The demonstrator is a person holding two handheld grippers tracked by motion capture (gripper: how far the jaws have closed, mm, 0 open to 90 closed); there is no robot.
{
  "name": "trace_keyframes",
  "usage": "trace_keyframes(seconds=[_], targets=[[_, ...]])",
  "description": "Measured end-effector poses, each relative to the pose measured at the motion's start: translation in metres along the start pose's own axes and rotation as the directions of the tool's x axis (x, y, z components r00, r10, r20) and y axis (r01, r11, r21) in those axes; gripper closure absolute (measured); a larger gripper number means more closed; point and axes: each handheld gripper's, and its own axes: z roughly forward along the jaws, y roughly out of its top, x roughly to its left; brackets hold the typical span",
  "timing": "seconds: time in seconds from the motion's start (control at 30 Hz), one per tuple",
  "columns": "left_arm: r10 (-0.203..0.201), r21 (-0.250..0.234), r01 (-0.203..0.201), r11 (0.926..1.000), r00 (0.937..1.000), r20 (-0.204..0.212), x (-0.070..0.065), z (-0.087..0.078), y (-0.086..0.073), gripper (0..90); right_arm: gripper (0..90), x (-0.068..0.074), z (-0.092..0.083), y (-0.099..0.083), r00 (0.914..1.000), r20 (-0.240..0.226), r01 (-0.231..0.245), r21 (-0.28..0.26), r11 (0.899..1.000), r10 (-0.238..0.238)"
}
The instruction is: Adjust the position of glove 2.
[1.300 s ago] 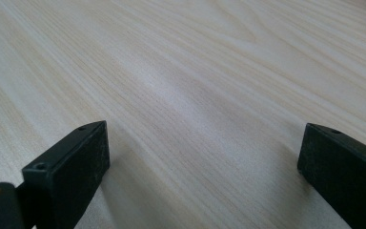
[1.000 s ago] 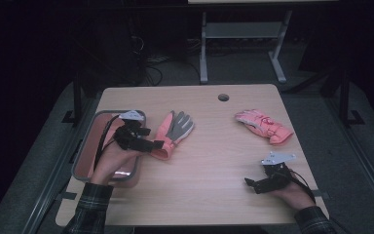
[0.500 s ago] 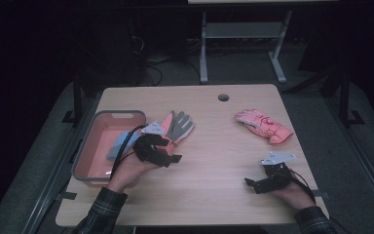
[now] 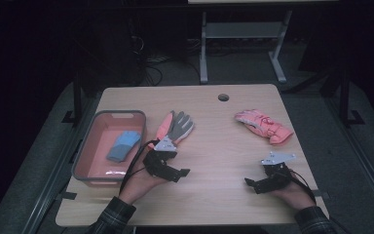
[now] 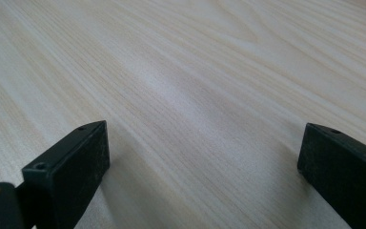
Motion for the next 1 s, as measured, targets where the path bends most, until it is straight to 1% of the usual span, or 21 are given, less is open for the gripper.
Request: trace_keyframes(seconds=[0.1,0.17,0.2,0.3,0.33,0.4,0.43,0.5,0.57,0.6,0.63,0.67,0.7,0.73,0.77,0.8,0.83,0.9,0.93,0.97,1.0], targets=[[0.028,0.007,-0.028,0.9996,0.9996,0.001,-0.004,0.005,-0.006,18.0,3.0,0.000,0.000,0.000,1.0000,0.003,-0.004,0.000,1.000,0.004],[0.029,0.004,-0.029,0.9996,0.9995,-0.009,-0.006,0.009,-0.010,17.9,2.9,0.001,0.000,0.000,1.0000,0.006,-0.008,0.000,1.000,0.008],[0.039,0.006,-0.039,0.9992,0.9992,-0.013,-0.006,0.010,-0.012,17.9,3.0,0.001,0.000,0.000,0.9999,0.006,-0.009,0.001,1.000,0.009],[0.040,0.011,-0.040,0.9991,0.9987,-0.030,-0.008,0.013,-0.020,17.6,4.5,0.002,-0.001,-0.001,0.9998,0.010,-0.015,0.001,1.000,0.015],[0.048,0.012,-0.048,0.9988,0.9984,-0.031,-0.008,0.014,-0.022,17.2,5.2,0.003,-0.001,-0.001,0.9998,0.010,-0.016,-0.004,1.000,0.016],[0.040,0.004,-0.040,0.9992,0.9988,-0.030,-0.008,0.016,-0.027,16.8,6.9,0.003,-0.001,-0.001,0.9997,0.016,-0.019,-0.007,1.000,0.019],[0.044,0.007,-0.043,0.9990,0.9985,-0.032,-0.009,0.017,-0.030,16.6,8.9,0.003,-0.001,-0.001,0.9997,0.017,-0.019,-0.010,1.000,0.019],[0.047,0.021,-0.047,0.9987,0.9981,-0.039,-0.010,0.020,-0.036,16.5,21.4,0.003,-0.003,0.001,0.9995,0.021,-0.024,-0.013,1.000,0.025],[0.050,0.027,-0.049,0.9984,0.9981,-0.036,-0.009,0.021,-0.041,15.4,28.6,0.003,-0.005,0.004,0.9997,0.017,-0.018,-0.001,1.000,0.018],[0.055,0.030,-0.053,0.9981,0.9978,-0.038,-0.009,0.021,-0.043,15.4,35.3,0.003,-0.006,0.005,0.9996,0.015,-0.026,0.004,1.000,0.025],[0.055,0.033,-0.053,0.9980,0.9977,-0.041,-0.009,0.022,-0.044,14.9,41.6,0.002,-0.007,0.005,0.9999,0.007,-0.015,0.003,1.000,0.015],[0.049,0.030,-0.048,0.9984,0.9981,-0.039,-0.008,0.022,-0.046,14.2,45.5,0.002,-0.008,0.006,0.9998,0.004,-0.019,0.002,1.000,0.019],[0.044,0.033,-0.043,0.9985,0.9984,-0.034,-0.008,0.023,-0.048,14.2,53.0,0.001,-0.009,0.008,0.9998,-0.001,-0.020,-0.002,1.000,0.020],[0.053,0.036,-0.052,0.9980,0.9979,-0.037,-0.007,0.024,-0.050,14.1,64.3,-0.002,-0.013,0.012,0.9997,-0.003,-0.024,-0.018,1.000,0.024],[0.054,0.033,-0.053,0.9981,0.9978,-0.040,-0.008,0.024,-0.052,14.1,64.3,-0.002,-0.013,0.012,0.9997,-0.003,-0.024,-0.018,1.000,0.024],[0.060,0.027,-0.059,0.9979,0.9973,-0.043,-0.008,0.024,-0.053,13.7,69.8,-0.004,-0.015,0.014,0.9997,0.000,-0.025,-0.030,0.999,0.025],[0.064,0.026,-0.063,0.9977,0.9970,-0.043,-0.008,0.024,-0.054,13.7,73.2,-0.006,-0.016,0.016,0.9996,-0.002,-0.027,-0.038,0.999,0.027],[0.086,0.010,-0.086,0.9962,0.9954,-0.043,-0.008,0.024,-0.057,13.5,81.2,-0.013,-0.017,0.021,0.9992,-0.009,-0.039,-0.035,0.999,0.039],[0.089,-0.001,-0.089,0.9960,0.9952,-0.040,-0.007,0.024,-0.058,13.0,86.3,-0.019,-0.018,0.026,0.9990,-0.012,-0.043,-0.034,0.999,0.043],[0.088,-0.002,-0.088,0.9961,0.9953,-0.040,-0.007,0.024,-0.059,12.9,89.2,-0.023,-0.018,0.029,0.9993,-0.013,-0.036,-0.035,0.999,0.036],[0.088,-0.003,-0.088,0.9961,0.9952,-0.042,-0.007,0.024,-0.059,12.8,89.9,-0.026,-0.019,0.031,0.9991,-0.014,-0.040,-0.039,0.998,0.039]])
